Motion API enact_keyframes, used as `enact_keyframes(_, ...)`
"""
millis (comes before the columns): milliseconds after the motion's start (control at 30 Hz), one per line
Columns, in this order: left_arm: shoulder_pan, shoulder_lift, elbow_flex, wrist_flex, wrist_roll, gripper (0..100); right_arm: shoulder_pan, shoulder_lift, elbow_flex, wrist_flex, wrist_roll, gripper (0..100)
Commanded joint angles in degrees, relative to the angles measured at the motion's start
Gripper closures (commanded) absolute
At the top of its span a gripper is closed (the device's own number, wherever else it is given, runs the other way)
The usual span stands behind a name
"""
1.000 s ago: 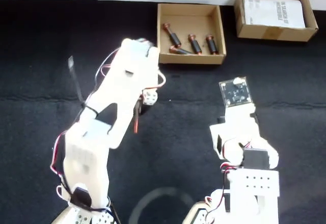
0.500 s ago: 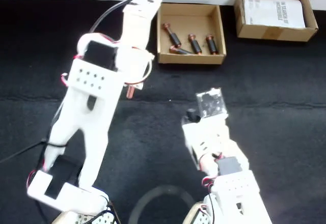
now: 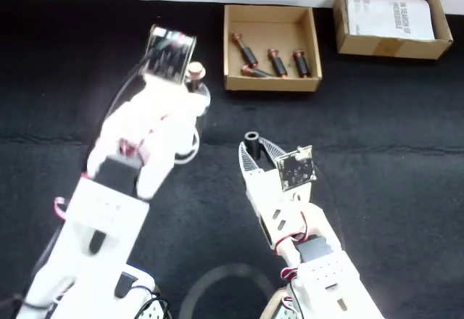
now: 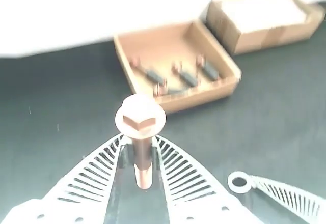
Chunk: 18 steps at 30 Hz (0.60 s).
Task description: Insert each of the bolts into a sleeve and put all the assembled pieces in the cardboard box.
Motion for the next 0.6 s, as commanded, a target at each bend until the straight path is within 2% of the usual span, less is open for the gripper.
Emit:
enact_keyframes(0,1.19,-5.14,7.52,-13.19,0.7,99,-0.75,-0.84,-0.57,-1.54,-0.44,99.1)
enact_keyframes(133,4.7,-4.44,7.6,-13.1,0.88,99,-3.65,-0.84,-0.57,-2.24,-0.53,99.1)
enact_keyframes(300,10.68,-4.44,7.6,-13.27,1.32,99,-7.25,-0.57,1.89,-11.82,-0.53,99.1)
enact_keyframes(467,12.62,-4.53,7.52,-13.1,13.63,99,-6.64,-0.75,3.38,-13.76,-0.53,99.1)
enact_keyframes(567,12.44,-4.53,7.52,-13.01,13.98,99,-5.41,-0.84,4.35,-13.93,-0.53,99.1)
